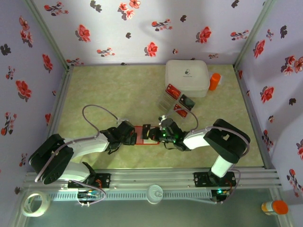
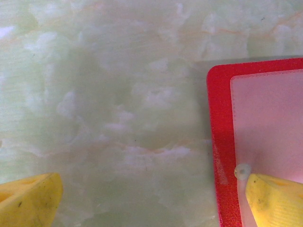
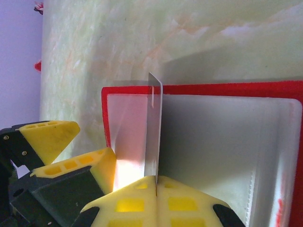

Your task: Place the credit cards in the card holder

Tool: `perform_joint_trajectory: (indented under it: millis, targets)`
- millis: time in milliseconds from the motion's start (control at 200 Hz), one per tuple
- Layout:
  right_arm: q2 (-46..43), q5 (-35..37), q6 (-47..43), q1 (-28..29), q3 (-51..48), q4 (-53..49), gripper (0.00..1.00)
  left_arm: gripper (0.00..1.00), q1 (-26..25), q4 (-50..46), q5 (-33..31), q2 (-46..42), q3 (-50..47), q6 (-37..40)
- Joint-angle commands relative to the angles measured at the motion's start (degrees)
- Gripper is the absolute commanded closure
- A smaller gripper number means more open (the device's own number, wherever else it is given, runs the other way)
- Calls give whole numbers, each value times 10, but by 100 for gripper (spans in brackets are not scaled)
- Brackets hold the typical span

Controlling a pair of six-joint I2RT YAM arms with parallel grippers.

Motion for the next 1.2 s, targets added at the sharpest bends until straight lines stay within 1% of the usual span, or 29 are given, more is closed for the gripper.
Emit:
perform_joint_trajectory:
  millis: [0, 300, 1200]
  targets:
    - [9, 2, 11, 7, -18, -5, 100, 0, 2, -3, -15, -3, -8, -9]
    - [4, 4, 21, 10, -35, -6, 100, 0, 2, -1, -15, -3, -9, -9]
    - [23, -28, 23, 14, -24, -42, 100, 0, 2, 3, -15, 0, -11, -9]
